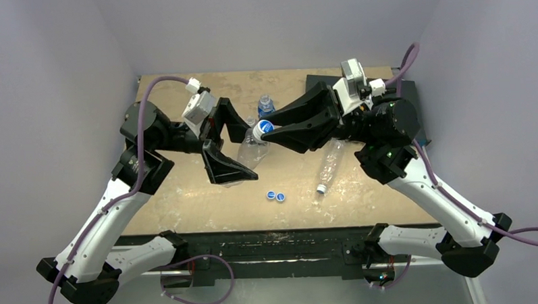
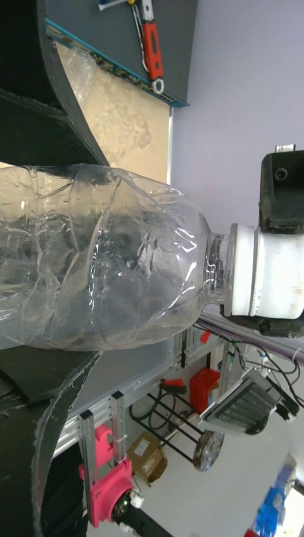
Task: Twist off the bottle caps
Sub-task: Unscrew the bottle cap from the plastic bottle.
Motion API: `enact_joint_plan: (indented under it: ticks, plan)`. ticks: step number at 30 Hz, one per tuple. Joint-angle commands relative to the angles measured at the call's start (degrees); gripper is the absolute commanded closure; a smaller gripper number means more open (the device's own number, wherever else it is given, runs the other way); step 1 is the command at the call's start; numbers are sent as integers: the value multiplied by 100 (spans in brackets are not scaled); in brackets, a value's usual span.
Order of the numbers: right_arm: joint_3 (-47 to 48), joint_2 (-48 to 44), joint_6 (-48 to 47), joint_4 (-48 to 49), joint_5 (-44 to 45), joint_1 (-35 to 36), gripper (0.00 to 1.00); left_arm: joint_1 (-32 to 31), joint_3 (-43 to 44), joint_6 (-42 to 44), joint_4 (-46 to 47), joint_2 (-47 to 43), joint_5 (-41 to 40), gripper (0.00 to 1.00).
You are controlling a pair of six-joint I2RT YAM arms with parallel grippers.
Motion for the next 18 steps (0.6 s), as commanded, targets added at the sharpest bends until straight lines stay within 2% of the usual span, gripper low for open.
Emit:
enact_joint_plan:
  ticks: [1,5,8,9,12,14,15,18]
  plan:
    - [-85,188,361,495,-1200,-33,100,-45,146,-765,1256,-137,651,98]
    - [-67,414,774,1041,-1379,-30,100,-41,173,-873,1363,-131,707,98]
    - [103,408,434,578,-922,-35,100,-45,185,-657,1121,-139,734,98]
    - [190,364,229,223,-564,-33,90,-45,213,-473,911,-142,709,98]
    - [304,147,-42,-496,920,-31,31,-40,367,435,-120,-123,392,98]
    - [359,27,-157,-777,1736,-26,5,-43,465,1173,-789,-105,-109,98]
    - [385,-23,-123,-884,2020,-20,2,-42,490,1452,-1026,-104,-399,98]
    - [460,-81,-96,-1182,2732,92,1,-44,486,2100,-1503,-96,-1379,99]
